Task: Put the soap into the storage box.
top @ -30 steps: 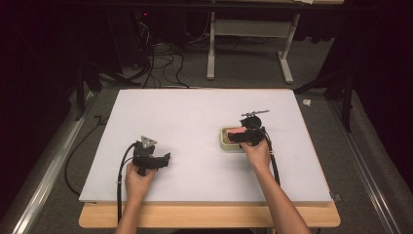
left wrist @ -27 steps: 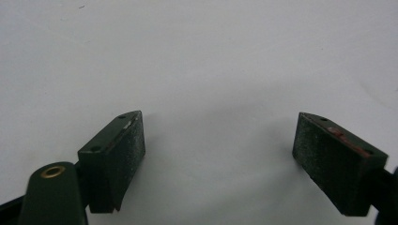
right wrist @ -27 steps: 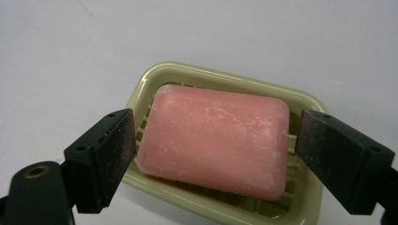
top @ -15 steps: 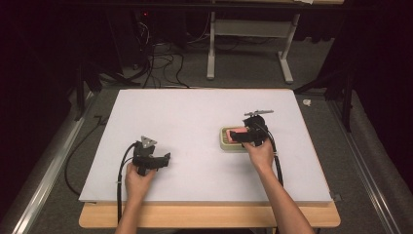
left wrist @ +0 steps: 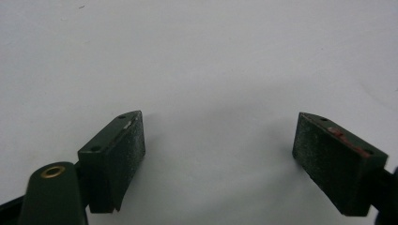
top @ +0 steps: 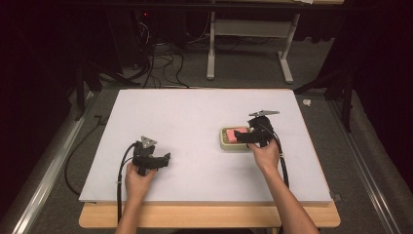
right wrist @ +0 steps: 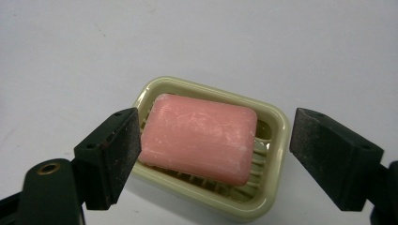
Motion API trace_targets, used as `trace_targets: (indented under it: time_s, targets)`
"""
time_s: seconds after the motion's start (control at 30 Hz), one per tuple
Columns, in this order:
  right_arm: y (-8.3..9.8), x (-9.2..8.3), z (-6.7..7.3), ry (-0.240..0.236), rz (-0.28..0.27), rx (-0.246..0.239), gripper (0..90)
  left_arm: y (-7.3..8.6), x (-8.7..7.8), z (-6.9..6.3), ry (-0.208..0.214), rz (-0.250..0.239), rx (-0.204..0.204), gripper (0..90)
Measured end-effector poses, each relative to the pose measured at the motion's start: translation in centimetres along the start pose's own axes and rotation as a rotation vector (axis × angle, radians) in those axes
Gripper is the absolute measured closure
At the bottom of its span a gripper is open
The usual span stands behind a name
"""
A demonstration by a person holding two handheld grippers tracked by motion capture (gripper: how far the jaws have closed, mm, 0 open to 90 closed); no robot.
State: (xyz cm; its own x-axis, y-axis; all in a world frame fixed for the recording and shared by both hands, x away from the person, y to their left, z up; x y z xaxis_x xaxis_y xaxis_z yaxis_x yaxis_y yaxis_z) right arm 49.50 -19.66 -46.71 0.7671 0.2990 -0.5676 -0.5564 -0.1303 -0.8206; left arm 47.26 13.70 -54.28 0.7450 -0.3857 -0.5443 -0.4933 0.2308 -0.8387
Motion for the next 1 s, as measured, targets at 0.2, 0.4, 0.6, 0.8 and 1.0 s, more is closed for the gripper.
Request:
trace_targets:
  time_s: [0.2,0.4,0.6,0.8,1.0]
  targets:
    - [-0.2,-0.7,-0.6,0.006,-0.019,0.002,17.9,0.0,0.0,0.0,0.0,0.0,0.0,17.7]
    - [-0.2,-1.3,-1.0,0.01,-0.033,-0.001,18.1,0.0,0.0,0.0,0.0,0.0,0.0,17.7]
    - [-0.3,-1.9,-1.4,0.015,-0.053,-0.001,19.3,0.0,0.0,0.0,0.0,0.0,0.0,17.7]
    - [0.3,-2.3,-2.2,0.022,-0.055,0.012,19.6,0.0,0.0,0.0,0.0,0.0,0.0,17.7]
    - [0.7,-2.7,-2.8,0.027,-0.055,0.018,19.6,0.0,0.0,0.0,0.0,0.0,0.0,17.8]
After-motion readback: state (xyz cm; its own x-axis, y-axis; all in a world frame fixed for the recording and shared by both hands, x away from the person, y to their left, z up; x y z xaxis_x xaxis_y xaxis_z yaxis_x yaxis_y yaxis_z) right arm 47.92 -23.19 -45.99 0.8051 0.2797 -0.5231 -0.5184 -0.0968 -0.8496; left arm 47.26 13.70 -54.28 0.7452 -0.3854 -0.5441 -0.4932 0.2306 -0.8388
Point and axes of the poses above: each handheld gripper's, and its own axes: x roughly forward along the jaws, y roughly out of its underside, z roughly to its left, the point moved 8 cm from there along x, roughly forward along the jaws, and after that the axes turned 10 degrees about -z, right-handed, at the moved point
